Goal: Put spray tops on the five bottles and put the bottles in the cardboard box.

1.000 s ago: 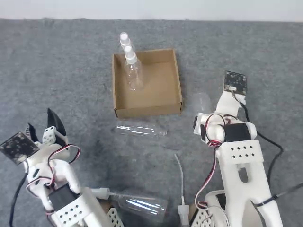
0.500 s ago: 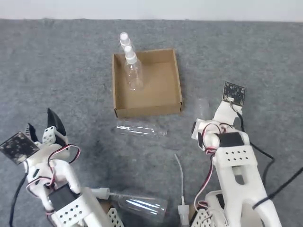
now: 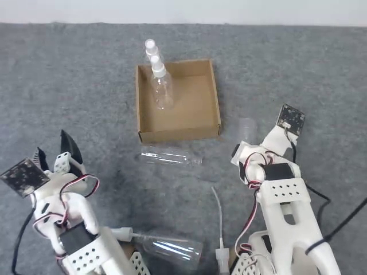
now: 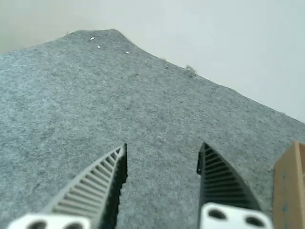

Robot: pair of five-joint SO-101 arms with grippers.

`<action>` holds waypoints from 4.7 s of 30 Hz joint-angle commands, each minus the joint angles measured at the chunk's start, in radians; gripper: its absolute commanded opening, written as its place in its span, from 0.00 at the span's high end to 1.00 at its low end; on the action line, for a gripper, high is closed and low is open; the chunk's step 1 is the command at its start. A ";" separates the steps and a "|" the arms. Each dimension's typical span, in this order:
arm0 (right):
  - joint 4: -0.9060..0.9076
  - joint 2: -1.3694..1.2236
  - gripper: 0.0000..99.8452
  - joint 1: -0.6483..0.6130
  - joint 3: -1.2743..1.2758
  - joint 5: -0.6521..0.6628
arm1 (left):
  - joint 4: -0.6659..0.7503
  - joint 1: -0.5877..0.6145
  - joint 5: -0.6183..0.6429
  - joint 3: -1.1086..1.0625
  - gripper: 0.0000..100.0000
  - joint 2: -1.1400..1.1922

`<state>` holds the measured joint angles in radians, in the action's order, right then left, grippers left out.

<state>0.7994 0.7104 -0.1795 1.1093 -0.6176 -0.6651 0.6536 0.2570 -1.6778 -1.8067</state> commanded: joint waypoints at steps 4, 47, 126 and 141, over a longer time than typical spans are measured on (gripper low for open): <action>-0.019 0.039 0.89 -0.056 -0.021 -0.061 | 0.031 -0.009 0.002 0.030 0.77 -0.021; 0.291 -0.254 0.77 -0.093 -0.502 0.269 | 0.029 -0.012 0.000 0.030 0.77 -0.021; 0.501 -0.587 0.67 0.047 -0.763 -0.287 | 0.028 -0.014 -0.032 0.028 0.77 -0.021; 0.596 -0.455 0.67 0.044 -0.769 -0.094 | 0.032 -0.014 -0.032 0.022 0.77 -0.021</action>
<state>1.3487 0.1734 -0.1258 0.4035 -0.8385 -0.6651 0.6429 0.2309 -1.6778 -1.8067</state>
